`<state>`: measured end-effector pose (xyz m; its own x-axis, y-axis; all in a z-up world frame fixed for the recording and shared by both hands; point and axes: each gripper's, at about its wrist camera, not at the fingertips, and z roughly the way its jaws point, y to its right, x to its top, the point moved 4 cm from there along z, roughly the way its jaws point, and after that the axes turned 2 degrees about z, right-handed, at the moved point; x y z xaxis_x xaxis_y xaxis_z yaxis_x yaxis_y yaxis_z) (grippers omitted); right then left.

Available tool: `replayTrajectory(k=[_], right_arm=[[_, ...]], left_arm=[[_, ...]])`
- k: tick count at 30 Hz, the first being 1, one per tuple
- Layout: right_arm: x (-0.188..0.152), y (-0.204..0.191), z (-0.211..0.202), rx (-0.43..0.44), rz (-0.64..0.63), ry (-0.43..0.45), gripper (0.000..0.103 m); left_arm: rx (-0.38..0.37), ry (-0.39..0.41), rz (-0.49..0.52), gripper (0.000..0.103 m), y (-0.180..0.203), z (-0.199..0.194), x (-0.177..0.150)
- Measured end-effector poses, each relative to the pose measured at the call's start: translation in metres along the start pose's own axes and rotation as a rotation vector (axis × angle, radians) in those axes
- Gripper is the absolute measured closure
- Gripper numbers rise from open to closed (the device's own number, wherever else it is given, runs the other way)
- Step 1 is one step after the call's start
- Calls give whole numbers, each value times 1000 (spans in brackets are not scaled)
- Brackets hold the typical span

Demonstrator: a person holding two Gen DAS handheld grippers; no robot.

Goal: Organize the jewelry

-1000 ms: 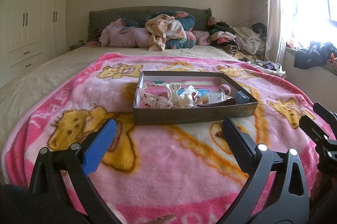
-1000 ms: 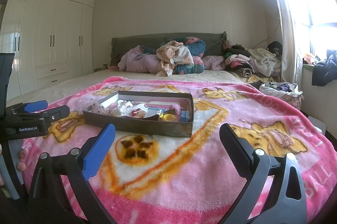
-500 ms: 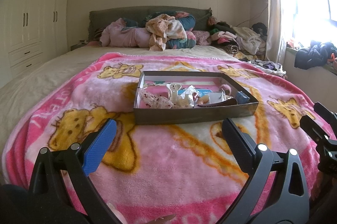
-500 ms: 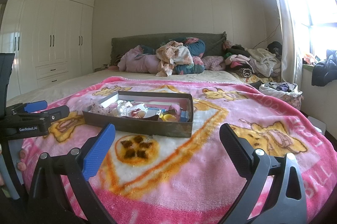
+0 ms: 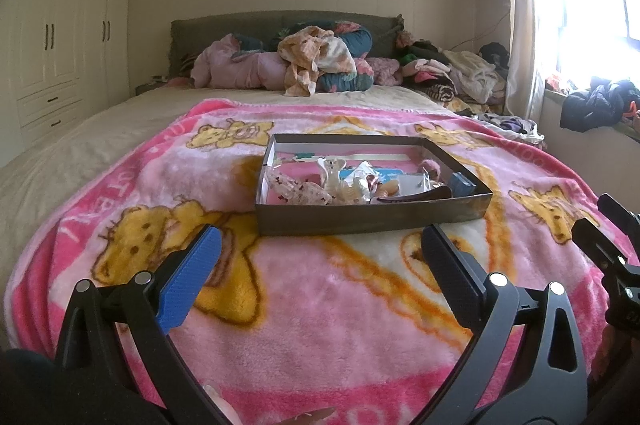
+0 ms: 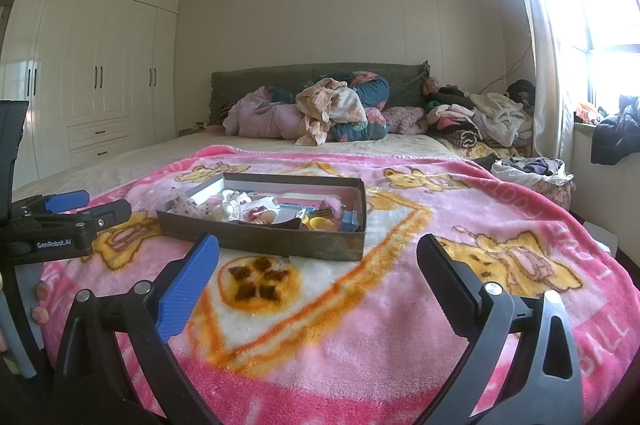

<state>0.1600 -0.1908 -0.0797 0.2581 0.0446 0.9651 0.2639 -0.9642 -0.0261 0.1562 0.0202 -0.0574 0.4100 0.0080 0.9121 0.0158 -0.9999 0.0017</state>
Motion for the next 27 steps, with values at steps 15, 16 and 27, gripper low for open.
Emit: replayTrajectory(k=[15,16,27], right_arm=[[-1,12,4,-53,7,-10,6],[-1,13,5,-56,9,-11,6],[15,77,37,-187,100,-75,7]], left_arm=[[8,8,-10,11,-11,1,-1],[5,1,-20,11,-13,3,-1],[130,-181,-194,11,-99,74,12]])
